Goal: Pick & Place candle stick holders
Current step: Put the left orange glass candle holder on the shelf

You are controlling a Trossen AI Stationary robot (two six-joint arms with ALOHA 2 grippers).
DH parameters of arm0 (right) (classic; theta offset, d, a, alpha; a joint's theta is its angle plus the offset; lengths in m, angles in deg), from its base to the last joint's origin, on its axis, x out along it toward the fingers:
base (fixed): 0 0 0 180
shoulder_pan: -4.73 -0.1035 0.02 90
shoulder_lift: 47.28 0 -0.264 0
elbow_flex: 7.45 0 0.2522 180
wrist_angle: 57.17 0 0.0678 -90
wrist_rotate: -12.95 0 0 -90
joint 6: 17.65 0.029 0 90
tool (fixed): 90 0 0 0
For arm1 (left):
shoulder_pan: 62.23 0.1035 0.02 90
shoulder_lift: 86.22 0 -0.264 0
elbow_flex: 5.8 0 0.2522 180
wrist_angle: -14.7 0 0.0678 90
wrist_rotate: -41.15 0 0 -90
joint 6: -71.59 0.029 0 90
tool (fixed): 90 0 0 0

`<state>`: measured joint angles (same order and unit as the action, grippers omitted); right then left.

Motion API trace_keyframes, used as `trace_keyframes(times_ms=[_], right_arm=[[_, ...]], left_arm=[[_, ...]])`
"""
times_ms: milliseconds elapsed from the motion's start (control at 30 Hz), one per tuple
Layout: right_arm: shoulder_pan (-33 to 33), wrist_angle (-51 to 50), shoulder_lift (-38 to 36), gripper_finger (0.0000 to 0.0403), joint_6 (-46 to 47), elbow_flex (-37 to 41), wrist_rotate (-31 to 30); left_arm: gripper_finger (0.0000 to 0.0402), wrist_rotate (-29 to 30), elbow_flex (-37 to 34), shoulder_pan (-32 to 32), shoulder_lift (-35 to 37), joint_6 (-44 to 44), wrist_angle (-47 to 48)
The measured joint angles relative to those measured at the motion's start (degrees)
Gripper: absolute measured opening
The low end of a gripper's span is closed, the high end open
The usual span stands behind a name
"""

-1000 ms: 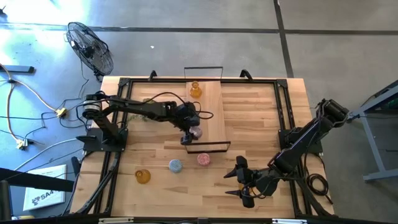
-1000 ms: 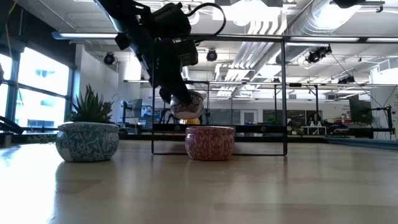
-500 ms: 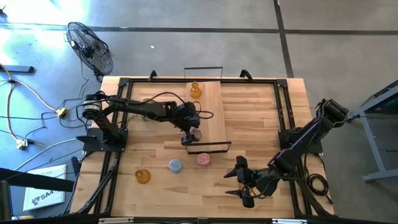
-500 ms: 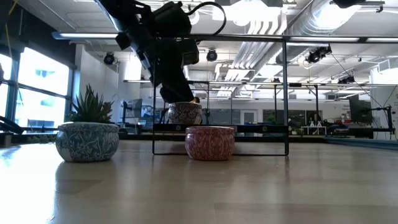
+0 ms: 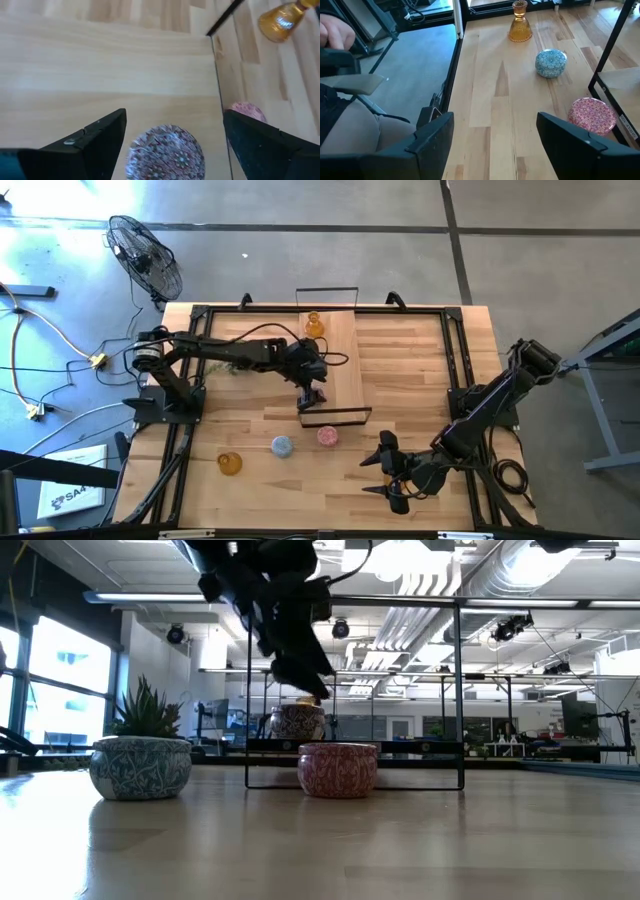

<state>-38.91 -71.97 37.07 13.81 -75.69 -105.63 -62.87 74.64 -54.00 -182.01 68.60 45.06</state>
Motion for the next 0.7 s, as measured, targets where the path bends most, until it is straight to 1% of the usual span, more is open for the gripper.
trace_keyframes(times_ms=[100, 233, 367, 433, 500, 600, 700], right_arm=[[0.0, 0.0, 0.0, 0.0279, -0.02, -0.02, 0.02], [0.0, 0.0, 0.0, 0.0279, 0.0, -0.02, 0.03], [-0.02, 0.0, 0.0, 0.0279, 0.0, -0.02, 0.67], [-0.02, 0.0, 0.0, 0.0279, 0.0, -0.04, 0.91], [-0.02, -0.01, 0.0, 0.0279, -0.4, -0.04, 0.97], [-0.02, -0.02, 0.0, 0.0279, -0.99, -0.04, 1.1], [0.0, -0.02, 0.0, 0.0279, -1.09, -0.04, 1.74]], left_arm=[[0.0326, 2.48, 2.63, 0.0, 0.0, 1.24, 2.83], [0.0326, 3.08, 8.41, 0.0, 0.0, 1.51, 9.95], [0.0326, 3.3, 17.91, -0.38, 0.0, 1.3, 25.73], [0.0326, 4.48, 22.94, -1.08, 0.01, 1.08, 33.62], [0.0326, 7.17, 27.57, -2.4, 0.02, -0.02, 40.84], [0.0326, 10.74, 34.17, -5.1, 0.04, -3.26, 50.11], [0.0326, 11.66, 38.83, -8.6, 0.11, -8.61, 59.46]])
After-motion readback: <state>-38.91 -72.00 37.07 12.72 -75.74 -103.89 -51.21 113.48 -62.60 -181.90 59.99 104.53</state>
